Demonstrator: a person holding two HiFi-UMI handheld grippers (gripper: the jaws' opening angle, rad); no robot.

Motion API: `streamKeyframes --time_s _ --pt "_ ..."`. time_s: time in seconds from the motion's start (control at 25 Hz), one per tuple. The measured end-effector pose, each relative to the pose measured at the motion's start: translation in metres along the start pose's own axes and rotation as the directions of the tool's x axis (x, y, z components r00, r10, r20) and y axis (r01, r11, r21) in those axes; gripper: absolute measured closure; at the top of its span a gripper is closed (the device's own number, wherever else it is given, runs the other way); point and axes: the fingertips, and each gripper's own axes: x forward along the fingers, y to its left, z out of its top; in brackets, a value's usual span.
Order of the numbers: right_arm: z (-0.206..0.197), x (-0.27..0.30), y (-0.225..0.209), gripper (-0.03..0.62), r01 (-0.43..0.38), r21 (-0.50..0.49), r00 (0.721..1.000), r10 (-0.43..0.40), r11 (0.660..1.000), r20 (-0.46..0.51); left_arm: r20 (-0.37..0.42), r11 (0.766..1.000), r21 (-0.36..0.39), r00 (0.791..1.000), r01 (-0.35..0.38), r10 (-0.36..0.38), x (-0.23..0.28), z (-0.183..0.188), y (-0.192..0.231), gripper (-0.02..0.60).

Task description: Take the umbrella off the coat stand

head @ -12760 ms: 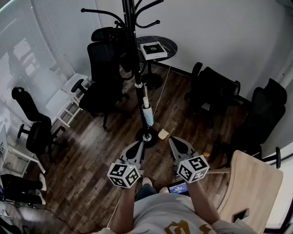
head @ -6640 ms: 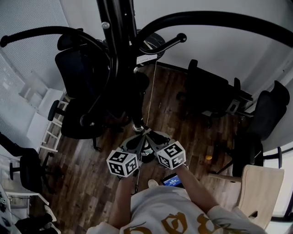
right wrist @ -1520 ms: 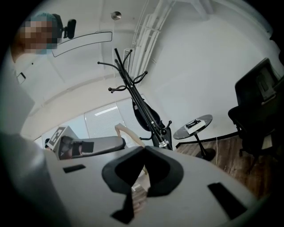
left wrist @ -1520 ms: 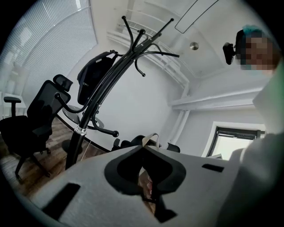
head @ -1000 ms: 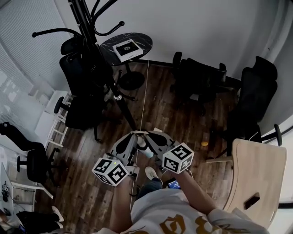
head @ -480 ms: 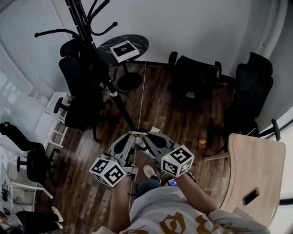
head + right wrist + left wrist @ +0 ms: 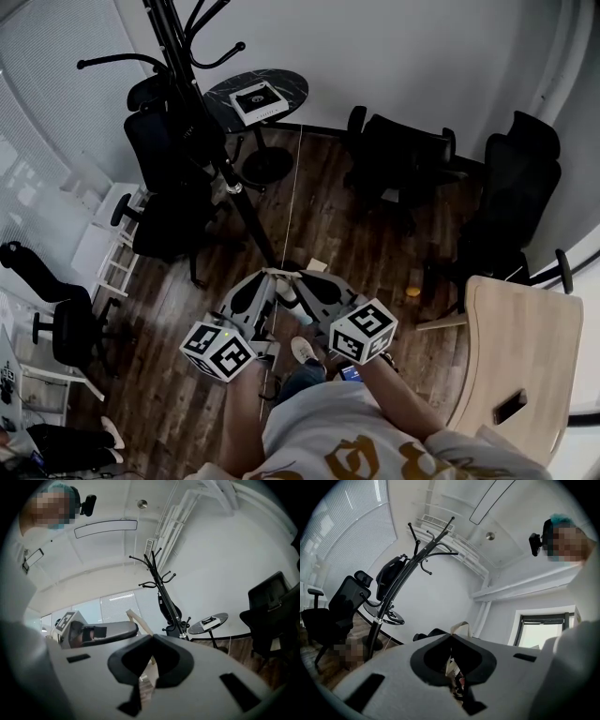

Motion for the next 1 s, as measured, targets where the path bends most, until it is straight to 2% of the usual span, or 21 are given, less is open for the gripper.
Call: streamKeyframes --time_s 1.0 --pt "-0.002 0.010 -0.010 0.582 0.006 0.023 1.000 -0.005 1.000 -0.014 -0.007 1.000 -0.008 1.000 -0.005 0.005 0.004 0.001 0.013 0.560"
